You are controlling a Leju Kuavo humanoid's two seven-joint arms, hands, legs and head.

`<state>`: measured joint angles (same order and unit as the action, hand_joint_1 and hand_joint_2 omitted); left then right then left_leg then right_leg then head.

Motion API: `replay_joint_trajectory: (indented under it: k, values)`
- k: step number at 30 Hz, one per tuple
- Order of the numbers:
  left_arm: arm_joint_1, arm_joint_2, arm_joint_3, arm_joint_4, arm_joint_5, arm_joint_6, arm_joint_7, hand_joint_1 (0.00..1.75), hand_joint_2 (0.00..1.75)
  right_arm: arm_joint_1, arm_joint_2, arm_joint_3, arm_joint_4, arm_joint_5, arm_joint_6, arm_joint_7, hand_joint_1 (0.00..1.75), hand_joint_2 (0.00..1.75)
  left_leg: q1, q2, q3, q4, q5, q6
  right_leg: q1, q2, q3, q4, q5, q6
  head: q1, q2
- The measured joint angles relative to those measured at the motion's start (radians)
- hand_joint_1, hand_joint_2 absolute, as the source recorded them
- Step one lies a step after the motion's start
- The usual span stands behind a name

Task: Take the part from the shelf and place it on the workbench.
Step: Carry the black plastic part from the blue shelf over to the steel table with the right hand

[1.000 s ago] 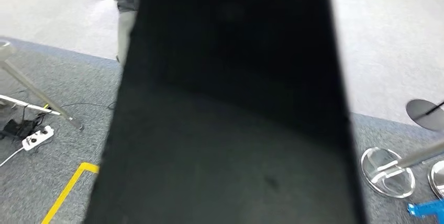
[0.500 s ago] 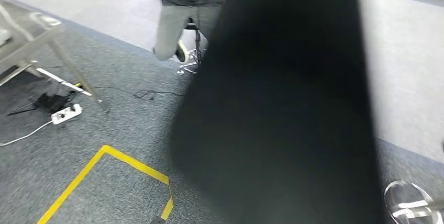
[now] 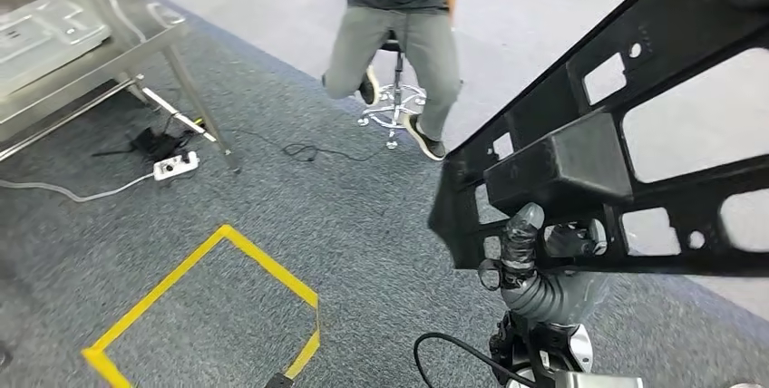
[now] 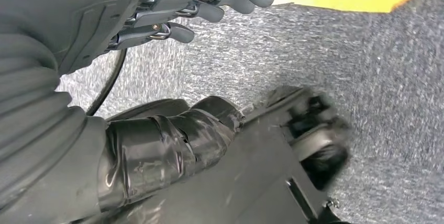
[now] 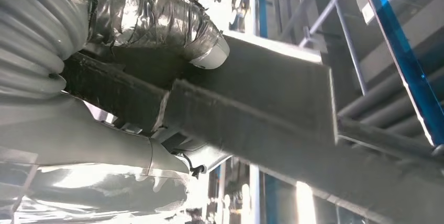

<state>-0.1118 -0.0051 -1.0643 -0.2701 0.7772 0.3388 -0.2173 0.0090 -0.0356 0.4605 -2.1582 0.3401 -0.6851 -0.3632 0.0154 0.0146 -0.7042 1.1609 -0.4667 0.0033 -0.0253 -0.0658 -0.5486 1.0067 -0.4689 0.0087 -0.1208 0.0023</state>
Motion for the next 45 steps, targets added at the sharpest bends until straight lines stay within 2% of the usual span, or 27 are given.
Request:
replay_joint_trajectory:
  k: [2,3,6,8,10,12,13,14,15,17,19,21,22,24,25,26,28,29,30,32,34,37,39,41,43,44,45]
  values:
    - [-0.003,-0.001,0.000,0.000,0.001,0.000,-0.002,0.00,1.75,0.000,0.006,-0.002,0.004,-0.004,0.000,-0.004,1.75,1.75,-0.004,0.028,0.055,-0.101,0.030,0.006,0.003,-0.018,0.004,0.006,-0.010,0.012,0.002,0.000]
    - [-0.004,-0.002,0.000,0.000,0.001,0.000,-0.002,0.00,1.75,-0.001,0.009,-0.003,0.006,-0.004,0.000,-0.005,1.75,1.75,-0.007,0.035,0.066,-0.123,0.030,0.012,0.007,-0.025,0.006,0.007,-0.015,0.019,0.005,0.000]
    - [-0.002,-0.002,0.000,0.000,0.000,-0.001,-0.002,0.00,1.75,-0.005,0.012,-0.005,0.014,0.001,0.000,-0.004,1.75,1.75,-0.010,0.007,0.067,-0.126,0.027,0.033,0.006,-0.038,0.015,0.007,-0.023,0.035,0.011,0.000]
    - [0.000,-0.002,0.000,0.000,-0.002,-0.003,-0.001,0.00,1.75,-0.008,0.012,-0.005,0.019,0.012,0.000,-0.003,1.75,1.75,-0.008,-0.011,0.072,-0.129,0.028,0.045,0.002,-0.004,0.002,0.049,-0.054,0.041,0.016,0.000]
    - [-0.003,-0.002,0.000,0.000,-0.002,-0.005,-0.002,0.00,1.75,-0.010,0.012,-0.005,0.025,0.022,0.000,-0.001,1.75,1.75,-0.009,-0.031,0.074,-0.131,0.028,0.053,0.004,0.041,-0.055,0.169,-0.117,0.039,0.024,0.000]
    - [-0.004,-0.003,0.000,0.000,-0.002,-0.006,-0.002,0.00,1.75,-0.010,0.012,-0.005,0.031,0.027,0.000,0.004,1.75,1.75,-0.014,-0.055,0.075,-0.130,0.027,0.057,0.009,0.056,-0.119,0.285,-0.155,0.032,0.029,0.000]
    - [-0.004,-0.003,0.000,0.000,-0.001,-0.007,-0.002,0.00,1.75,-0.011,0.012,-0.005,0.035,0.028,0.000,0.008,1.75,1.75,-0.017,-0.069,0.076,-0.130,0.027,0.058,0.012,0.058,-0.132,0.300,-0.147,0.027,0.030,0.000]
    - [-0.003,-0.003,0.000,0.000,-0.001,-0.007,-0.002,0.00,1.75,-0.011,0.012,-0.005,0.037,0.029,0.000,0.010,1.75,1.75,-0.019,-0.083,0.078,-0.130,0.027,0.058,0.014,0.062,-0.127,0.276,-0.120,0.021,0.031,0.000]
    - [-0.002,-0.003,0.000,0.000,-0.001,-0.007,-0.002,0.00,1.75,-0.013,0.012,-0.005,0.040,0.029,0.000,0.012,1.75,1.75,-0.021,-0.097,0.080,-0.130,0.027,0.058,0.018,0.071,-0.106,0.218,-0.079,0.013,0.031,0.000]
    - [-0.003,-0.005,0.000,0.000,-0.002,-0.007,-0.002,0.00,1.75,-0.018,0.012,-0.005,0.043,0.028,0.000,0.013,1.75,1.75,-0.022,-0.122,0.082,-0.130,0.027,0.057,0.021,0.120,-0.053,0.085,-0.014,-0.003,0.031,0.000]
    - [-0.005,-0.008,0.000,0.000,-0.002,-0.007,-0.002,0.00,1.75,-0.023,0.012,-0.005,0.045,0.025,0.000,0.013,1.75,1.75,-0.018,-0.142,0.076,-0.130,0.030,0.050,0.024,0.153,-0.027,0.022,0.001,-0.010,0.032,0.000]
    - [-0.004,-0.008,0.000,0.000,-0.002,-0.008,-0.002,0.00,1.75,-0.026,0.012,-0.004,0.048,0.022,0.000,0.013,1.75,1.75,-0.015,-0.163,0.073,-0.136,0.034,0.038,0.025,0.139,-0.019,0.010,0.002,-0.014,0.034,0.000]
    - [-0.002,-0.008,0.000,0.000,-0.002,-0.008,-0.002,0.00,1.75,-0.028,0.012,-0.004,0.049,0.022,0.000,0.013,1.75,1.75,-0.016,-0.154,0.072,-0.134,0.033,0.033,0.023,0.126,-0.011,0.000,0.006,-0.017,0.034,0.000]
    - [0.000,-0.008,0.000,0.000,-0.002,-0.008,-0.001,0.00,1.75,-0.033,0.012,-0.003,0.052,0.020,0.000,0.013,1.75,1.75,-0.021,-0.100,0.052,-0.092,0.006,0.023,0.018,0.098,0.007,-0.021,0.013,-0.023,0.033,0.000]
    - [-0.001,-0.008,0.000,0.000,-0.002,-0.008,-0.001,0.00,1.75,-0.035,0.013,-0.002,0.053,0.019,0.000,0.013,1.75,1.75,-0.020,-0.064,0.026,-0.040,-0.022,0.018,0.018,0.082,0.012,-0.025,0.013,-0.025,0.032,0.000]
    - [-0.003,-0.008,0.000,0.000,-0.002,-0.008,-0.001,0.00,1.75,-0.036,0.013,-0.002,0.054,0.018,0.000,0.013,1.75,1.75,-0.018,-0.043,-0.007,0.024,-0.052,0.012,0.019,0.066,0.013,-0.025,0.012,-0.026,0.032,0.000]
    - [-0.004,-0.008,0.000,0.000,-0.002,-0.008,0.000,0.00,1.75,-0.037,0.013,-0.001,0.058,0.015,0.000,0.013,1.75,1.75,-0.010,-0.029,-0.061,0.121,-0.083,0.002,0.020,0.036,0.013,-0.023,0.007,-0.026,0.032,0.000]
    - [-0.003,-0.008,0.000,0.000,-0.001,-0.008,0.000,0.00,1.75,-0.037,0.013,-0.001,0.060,0.014,0.000,0.014,1.75,1.75,-0.007,-0.026,-0.064,0.124,-0.074,-0.001,0.019,0.022,0.014,-0.021,0.004,-0.025,0.032,0.000]
    - [-0.002,-0.007,0.000,0.000,0.000,-0.008,0.000,0.00,1.75,-0.038,0.013,-0.001,0.062,0.012,0.000,0.014,1.75,1.75,-0.005,-0.019,-0.044,0.084,-0.048,-0.004,0.018,0.009,0.014,-0.018,0.000,-0.022,0.032,0.000]
    - [-0.002,-0.007,0.000,0.000,0.001,-0.008,0.000,0.00,1.75,-0.041,0.013,-0.001,0.065,0.008,0.000,0.014,1.75,1.75,-0.005,0.014,0.029,-0.046,0.008,-0.002,0.019,-0.014,0.015,-0.008,-0.011,-0.014,0.032,0.000]
    - [-0.004,-0.007,0.000,0.000,0.001,-0.008,0.000,0.00,1.75,-0.045,0.013,0.000,0.067,0.006,0.000,0.013,1.75,1.75,-0.011,0.036,0.071,-0.125,0.028,0.010,0.023,-0.030,0.016,0.001,-0.021,-0.003,0.035,0.000]
    - [-0.001,-0.006,0.000,0.000,0.001,-0.008,-0.001,0.00,1.75,-0.049,0.013,0.001,0.068,0.005,0.000,0.013,1.75,1.75,-0.013,0.015,0.071,-0.134,0.027,0.030,0.023,-0.045,0.021,0.000,-0.028,0.013,0.038,0.000]
    - [0.001,-0.006,0.000,0.000,0.001,-0.008,-0.001,0.00,1.75,-0.052,0.013,0.002,0.070,0.004,0.000,0.013,1.75,1.75,-0.009,-0.003,0.078,-0.142,0.029,0.041,0.018,-0.012,0.012,0.032,-0.055,0.022,0.041,0.000]
    - [-0.002,-0.006,0.000,0.000,0.001,-0.008,-0.002,0.00,1.75,-0.052,0.012,0.003,0.071,0.004,0.000,0.013,1.75,1.75,-0.007,-0.023,0.082,-0.146,0.031,0.050,0.014,0.040,-0.038,0.143,-0.113,0.026,0.046,0.000]
    - [-0.004,-0.005,0.000,0.000,0.001,-0.008,-0.003,0.00,1.75,-0.051,0.012,0.003,0.074,0.003,0.000,0.013,1.75,1.75,-0.009,-0.047,0.082,-0.145,0.031,0.053,0.014,0.058,-0.105,0.269,-0.157,0.027,0.049,0.000]
    - [-0.004,-0.005,0.000,0.000,0.001,-0.008,-0.004,0.00,1.75,-0.050,0.012,0.003,0.077,0.003,0.000,0.013,1.75,1.75,-0.009,-0.059,0.082,-0.145,0.031,0.054,0.014,0.060,-0.124,0.297,-0.156,0.026,0.049,0.000]
    - [-0.004,-0.005,0.000,0.000,0.001,-0.008,-0.004,0.00,1.75,-0.051,0.012,0.003,0.079,0.002,0.000,0.013,1.75,1.75,-0.010,-0.073,0.083,-0.144,0.030,0.054,0.014,0.061,-0.122,0.281,-0.133,0.025,0.050,0.000]
